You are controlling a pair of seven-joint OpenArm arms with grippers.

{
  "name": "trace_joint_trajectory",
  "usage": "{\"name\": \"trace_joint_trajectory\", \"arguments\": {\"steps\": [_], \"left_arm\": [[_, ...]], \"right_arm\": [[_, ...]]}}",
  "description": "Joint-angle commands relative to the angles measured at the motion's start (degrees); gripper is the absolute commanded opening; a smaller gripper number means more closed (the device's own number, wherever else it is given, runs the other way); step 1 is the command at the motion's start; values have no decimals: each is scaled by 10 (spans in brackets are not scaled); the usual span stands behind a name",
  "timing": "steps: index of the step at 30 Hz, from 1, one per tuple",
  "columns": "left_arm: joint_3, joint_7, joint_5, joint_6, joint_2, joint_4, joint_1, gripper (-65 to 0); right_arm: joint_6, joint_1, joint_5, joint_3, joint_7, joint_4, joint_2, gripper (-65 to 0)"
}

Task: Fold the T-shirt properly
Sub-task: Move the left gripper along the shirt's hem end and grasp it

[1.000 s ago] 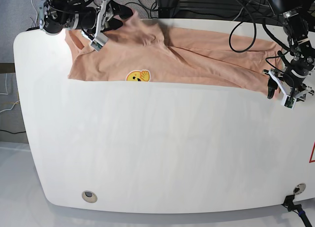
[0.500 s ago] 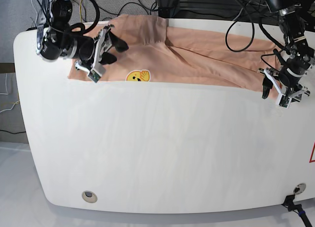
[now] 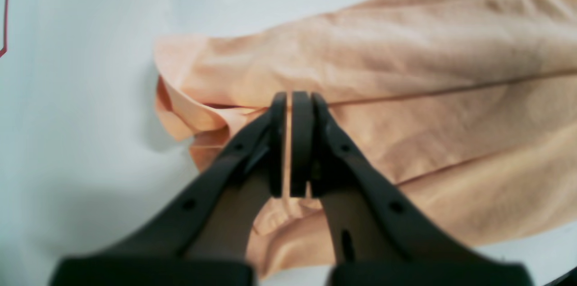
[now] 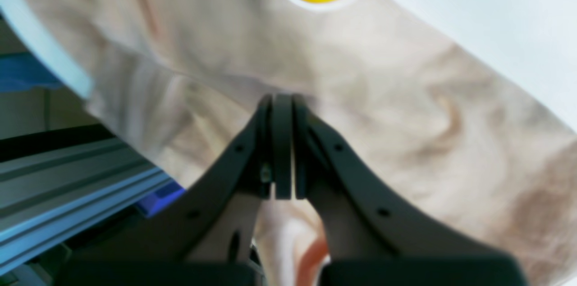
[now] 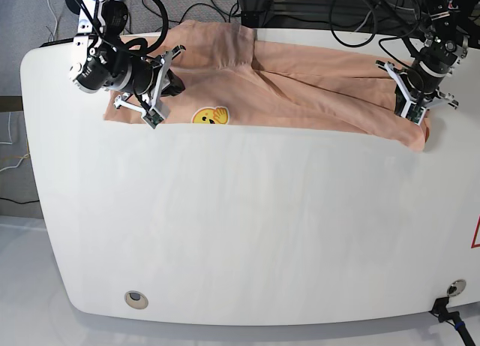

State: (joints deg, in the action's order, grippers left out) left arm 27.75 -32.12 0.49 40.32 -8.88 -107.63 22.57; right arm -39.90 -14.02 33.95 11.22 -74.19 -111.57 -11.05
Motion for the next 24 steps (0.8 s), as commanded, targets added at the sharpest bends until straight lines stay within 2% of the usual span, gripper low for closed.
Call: {"name": "trace_joint_trajectory", "arguments": {"steps": [1,7,12,14,15,17,19,20,24], "left_arm": [[3,8,-2,-3,-1,-9,5,-650],[3,9,-2,-3,-3,-11,1,-650],[35,3,0,-3,-5,-6,-74,-650],[44,-22,0,-3,-17,0,-104,-650],[52,-34,0,-3,-24,2,-119,-605],[75,-46,0,-3,-26,17,-143,-435],[101,-47,-1,-3,-25,42,-161,-335],[106,-48,-1,-3,-25,60,-172,-315],[111,-87,-4,-3,-29,140,-212,-311]], "right_arm": [[-1,4,-7,2,7,-8,1,-650],[-1,-7,-24,2,9,-7,-1,-650],[-1,-9,-24,2,9,-7,-1,-650],[-1,-9,-24,2,9,-7,0,-650],[-1,-10,-24,2,9,-7,0,-650],[-1,-10,-24,2,9,-7,-1,-650],[-1,-10,-24,2,9,-7,0,-650],[-1,-10,-24,2,9,-7,0,-650],[-1,-6,-23,2,9,18,0,-650]]}}
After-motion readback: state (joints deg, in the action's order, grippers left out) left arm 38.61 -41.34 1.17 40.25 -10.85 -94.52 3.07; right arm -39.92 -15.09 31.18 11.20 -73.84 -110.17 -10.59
